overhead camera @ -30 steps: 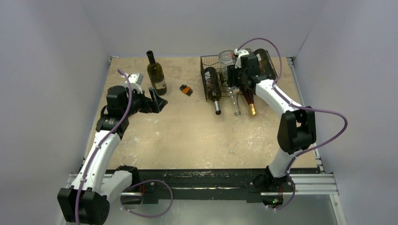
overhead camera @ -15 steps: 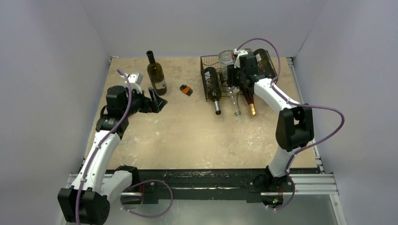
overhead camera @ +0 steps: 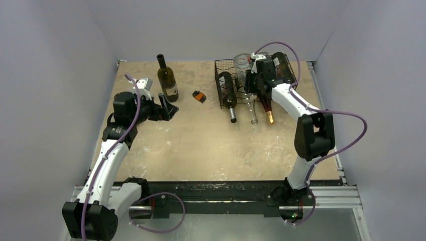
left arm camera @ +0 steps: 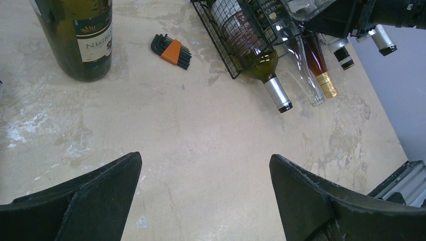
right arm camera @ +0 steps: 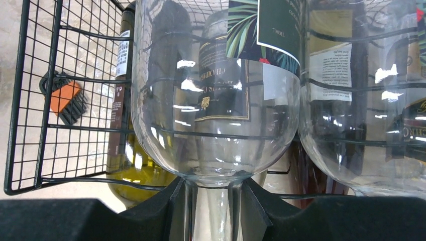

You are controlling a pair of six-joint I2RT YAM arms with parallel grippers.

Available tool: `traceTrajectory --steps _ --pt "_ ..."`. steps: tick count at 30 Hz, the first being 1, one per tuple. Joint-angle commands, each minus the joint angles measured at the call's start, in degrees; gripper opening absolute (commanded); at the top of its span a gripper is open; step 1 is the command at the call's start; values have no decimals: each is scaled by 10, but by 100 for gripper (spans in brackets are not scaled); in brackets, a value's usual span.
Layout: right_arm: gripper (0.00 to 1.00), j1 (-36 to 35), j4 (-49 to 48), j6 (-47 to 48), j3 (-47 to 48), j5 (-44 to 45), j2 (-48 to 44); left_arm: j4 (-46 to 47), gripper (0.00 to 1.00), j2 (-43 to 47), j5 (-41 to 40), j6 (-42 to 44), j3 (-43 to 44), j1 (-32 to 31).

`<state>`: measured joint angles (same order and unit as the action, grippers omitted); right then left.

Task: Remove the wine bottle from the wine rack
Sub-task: Pick up the wine bottle from the wine rack.

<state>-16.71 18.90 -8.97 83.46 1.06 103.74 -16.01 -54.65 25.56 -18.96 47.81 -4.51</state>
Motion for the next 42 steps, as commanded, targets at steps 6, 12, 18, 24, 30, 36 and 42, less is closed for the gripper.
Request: traceTrajectory --steps 6,12,18,24,30,36,42 --pt "6 -3 -48 2 13 -43 -44 6 100 5 11 -5 27 5" --pt "0 0 -58 0 9 -95 -72 5 100 6 11 -5 27 6" --pt "0 12 -74 -17 -10 -133 -93 4 100 6 11 -4 27 6" --pt "0 34 -92 -43 -28 -185 -107 4 100 7 11 -4 27 6" --pt "0 49 -112 -72 -46 -234 -109 4 100 8 10 -3 27 6" --pt "0 75 -140 -107 -67 -292 -118 4 100 7 10 -3 27 7" --pt "0 85 -164 -119 -82 -326 -134 4 100 8 11 -3 28 7"
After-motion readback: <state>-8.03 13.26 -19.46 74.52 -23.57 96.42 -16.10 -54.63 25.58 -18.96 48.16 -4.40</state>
